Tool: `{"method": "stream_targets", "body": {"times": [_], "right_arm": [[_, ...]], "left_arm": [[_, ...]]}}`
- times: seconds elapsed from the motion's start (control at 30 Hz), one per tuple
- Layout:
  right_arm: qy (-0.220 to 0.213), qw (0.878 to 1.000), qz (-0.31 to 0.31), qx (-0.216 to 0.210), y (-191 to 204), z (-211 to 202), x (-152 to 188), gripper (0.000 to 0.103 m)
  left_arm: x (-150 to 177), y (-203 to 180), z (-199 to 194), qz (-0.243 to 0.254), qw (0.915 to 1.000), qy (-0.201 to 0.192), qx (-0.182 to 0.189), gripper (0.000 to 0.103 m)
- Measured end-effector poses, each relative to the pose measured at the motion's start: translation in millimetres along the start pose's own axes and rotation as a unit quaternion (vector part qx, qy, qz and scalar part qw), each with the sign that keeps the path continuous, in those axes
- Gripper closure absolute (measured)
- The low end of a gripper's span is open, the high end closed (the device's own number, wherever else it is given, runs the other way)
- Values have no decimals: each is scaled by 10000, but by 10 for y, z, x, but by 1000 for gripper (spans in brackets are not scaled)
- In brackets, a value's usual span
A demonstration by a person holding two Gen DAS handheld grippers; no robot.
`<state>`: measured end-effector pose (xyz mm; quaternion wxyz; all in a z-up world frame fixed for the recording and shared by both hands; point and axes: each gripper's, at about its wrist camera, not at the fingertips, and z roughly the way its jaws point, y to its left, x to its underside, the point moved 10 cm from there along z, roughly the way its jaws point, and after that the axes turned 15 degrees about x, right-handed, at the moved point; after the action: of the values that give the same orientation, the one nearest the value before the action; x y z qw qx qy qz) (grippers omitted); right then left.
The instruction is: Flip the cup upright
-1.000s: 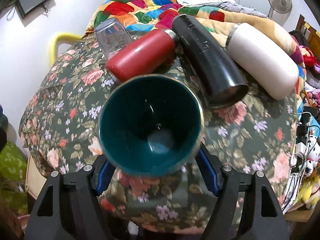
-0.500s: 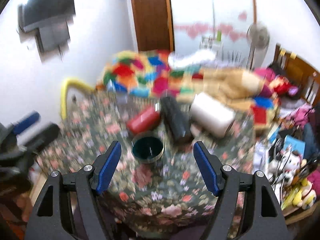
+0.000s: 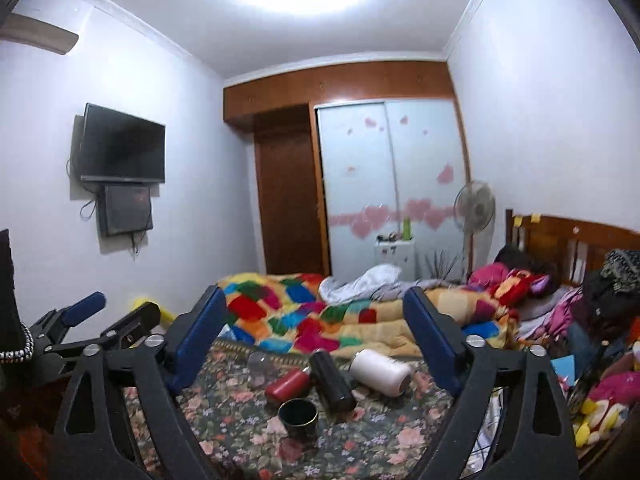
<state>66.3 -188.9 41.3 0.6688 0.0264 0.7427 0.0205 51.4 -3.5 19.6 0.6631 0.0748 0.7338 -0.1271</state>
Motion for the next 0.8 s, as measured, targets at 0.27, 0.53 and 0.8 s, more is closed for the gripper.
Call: {"method": "stream_targets", "body": {"times": [0.27,0.53,0.8], "right_arm": [[110,9999,-22,100,-37,9,94,0],[198,9998,-58,84,-121,-50,151,0],[270,9995,-131,31,-106,-102,182,0]], "left_arm": [[113,-23,-35,-32,9999,123,-7,0],[136,-20,-14,-22,9999,147,-10,0],[178,-19,4,-17,9998,175,2,0]]}}
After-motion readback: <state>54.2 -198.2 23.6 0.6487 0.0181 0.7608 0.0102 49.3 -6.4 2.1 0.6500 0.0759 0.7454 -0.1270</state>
